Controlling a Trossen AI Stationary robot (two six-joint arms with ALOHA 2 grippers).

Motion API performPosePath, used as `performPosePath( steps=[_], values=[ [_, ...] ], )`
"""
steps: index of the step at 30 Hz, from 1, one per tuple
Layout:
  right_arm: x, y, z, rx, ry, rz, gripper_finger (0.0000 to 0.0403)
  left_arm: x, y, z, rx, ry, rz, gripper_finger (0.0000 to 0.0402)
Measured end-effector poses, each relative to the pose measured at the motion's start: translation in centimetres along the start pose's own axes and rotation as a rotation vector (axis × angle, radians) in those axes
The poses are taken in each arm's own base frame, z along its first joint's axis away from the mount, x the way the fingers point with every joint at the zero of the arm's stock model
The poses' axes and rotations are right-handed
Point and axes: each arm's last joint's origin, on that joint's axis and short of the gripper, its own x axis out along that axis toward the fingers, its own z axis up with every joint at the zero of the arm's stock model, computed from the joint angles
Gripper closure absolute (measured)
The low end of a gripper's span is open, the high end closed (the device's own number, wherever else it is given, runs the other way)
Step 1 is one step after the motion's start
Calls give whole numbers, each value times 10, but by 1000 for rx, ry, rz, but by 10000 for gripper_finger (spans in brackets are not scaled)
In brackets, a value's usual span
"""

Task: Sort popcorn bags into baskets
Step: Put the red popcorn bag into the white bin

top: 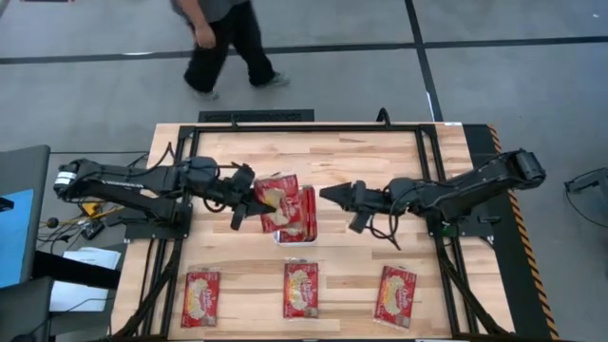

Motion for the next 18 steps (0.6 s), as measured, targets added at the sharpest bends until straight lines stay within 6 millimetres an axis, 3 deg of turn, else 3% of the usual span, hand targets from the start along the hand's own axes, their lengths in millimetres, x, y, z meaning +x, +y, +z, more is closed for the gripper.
performPosePath(
  steps=[6,18],
  values=[
    [19,8,12,-189,-13,18,164,4,6,3,-93,-5,1,378],
    [58,10,30,-279,-3,-16,175,6,7,2,-126,9,-16,378]
  ],
)
